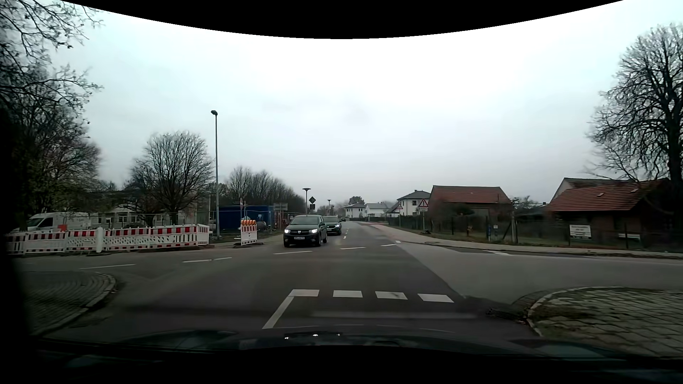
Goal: Follow the waypoints while adhering to traffic rules and regulations
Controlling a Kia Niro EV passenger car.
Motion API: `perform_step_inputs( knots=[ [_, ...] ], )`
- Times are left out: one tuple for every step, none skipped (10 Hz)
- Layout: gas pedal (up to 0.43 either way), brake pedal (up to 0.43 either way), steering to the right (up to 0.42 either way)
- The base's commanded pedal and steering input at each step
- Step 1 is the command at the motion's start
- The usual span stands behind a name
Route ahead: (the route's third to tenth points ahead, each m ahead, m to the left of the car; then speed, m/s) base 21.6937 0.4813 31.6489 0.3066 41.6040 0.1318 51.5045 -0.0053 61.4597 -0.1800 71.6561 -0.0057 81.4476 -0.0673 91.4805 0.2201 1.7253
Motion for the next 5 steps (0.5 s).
perform_step_inputs(
  knots=[
    [0.0,0.128,0.009],
    [0.0,0.128,0.006],
    [0.0,0.122,0.005],
    [0.0,0.098,0.005],
    [0.0,0.079,0.005]
  ],
)
